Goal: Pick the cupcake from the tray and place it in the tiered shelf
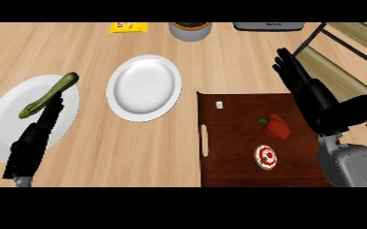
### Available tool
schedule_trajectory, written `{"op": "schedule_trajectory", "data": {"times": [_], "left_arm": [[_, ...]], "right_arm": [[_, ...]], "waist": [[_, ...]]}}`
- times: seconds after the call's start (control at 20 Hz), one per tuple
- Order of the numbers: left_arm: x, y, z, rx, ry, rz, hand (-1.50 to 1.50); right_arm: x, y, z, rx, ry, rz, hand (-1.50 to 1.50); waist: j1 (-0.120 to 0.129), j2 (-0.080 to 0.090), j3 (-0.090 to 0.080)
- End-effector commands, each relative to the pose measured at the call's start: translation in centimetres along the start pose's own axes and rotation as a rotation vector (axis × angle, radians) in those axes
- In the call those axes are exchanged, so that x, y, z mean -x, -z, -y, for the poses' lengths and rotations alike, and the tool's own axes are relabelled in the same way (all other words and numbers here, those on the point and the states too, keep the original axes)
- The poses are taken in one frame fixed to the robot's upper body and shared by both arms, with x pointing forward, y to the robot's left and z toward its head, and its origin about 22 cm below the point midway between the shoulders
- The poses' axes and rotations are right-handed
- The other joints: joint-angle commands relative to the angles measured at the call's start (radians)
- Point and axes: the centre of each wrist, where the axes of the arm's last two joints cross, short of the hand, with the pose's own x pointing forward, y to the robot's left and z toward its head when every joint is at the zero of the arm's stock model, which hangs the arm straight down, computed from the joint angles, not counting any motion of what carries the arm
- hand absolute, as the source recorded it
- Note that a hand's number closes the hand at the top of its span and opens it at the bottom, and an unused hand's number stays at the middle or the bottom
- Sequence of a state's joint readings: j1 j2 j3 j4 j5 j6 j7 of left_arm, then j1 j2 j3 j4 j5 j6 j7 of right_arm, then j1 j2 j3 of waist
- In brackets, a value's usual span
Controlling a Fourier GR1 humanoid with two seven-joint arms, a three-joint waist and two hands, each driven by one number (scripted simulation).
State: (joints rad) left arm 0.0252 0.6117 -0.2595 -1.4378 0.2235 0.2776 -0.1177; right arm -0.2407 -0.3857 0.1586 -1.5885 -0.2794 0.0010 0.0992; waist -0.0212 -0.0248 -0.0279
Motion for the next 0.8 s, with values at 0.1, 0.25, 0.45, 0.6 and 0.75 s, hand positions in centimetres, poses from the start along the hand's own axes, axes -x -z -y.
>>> {"op": "schedule_trajectory", "data": {"times": [0.1, 0.25, 0.45, 0.6, 0.75], "left_arm": [[-0.7, 0.5, -0.5, -0.040, -0.096, -0.053, 0.00], [-0.6, 1.3, -2.4, -0.097, -0.176, -0.116, 0.00], [1.4, -0.6, -1.3, -0.072, -0.215, -0.179, 0.00], [1.7, 0.0, 0.2, -0.055, -0.236, -0.180, 0.00], [0.7, 0.4, -2.0, -0.035, -0.224, -0.173, 0.00]], "right_arm": [[-0.3, -0.8, -2.9, -0.031, -0.070, 0.133, 1.50], [-1.7, -1.6, -8.5, -0.100, -0.103, 0.268, 1.50], [2.7, -3.7, -2.3, 0.442, -0.532, 0.114, 1.50], [4.0, -7.8, -9.8, 0.354, -0.415, 0.129, -1.50], [4.4, -10.5, -13.8, 0.334, -0.442, 0.088, -1.50]], "waist": [[0.022, 0.024, 0.028], [0.020, 0.022, 0.027], [-0.019, 0.014, 0.024], [0.002, 0.021, 0.027], [0.010, 0.021, 0.027]]}}
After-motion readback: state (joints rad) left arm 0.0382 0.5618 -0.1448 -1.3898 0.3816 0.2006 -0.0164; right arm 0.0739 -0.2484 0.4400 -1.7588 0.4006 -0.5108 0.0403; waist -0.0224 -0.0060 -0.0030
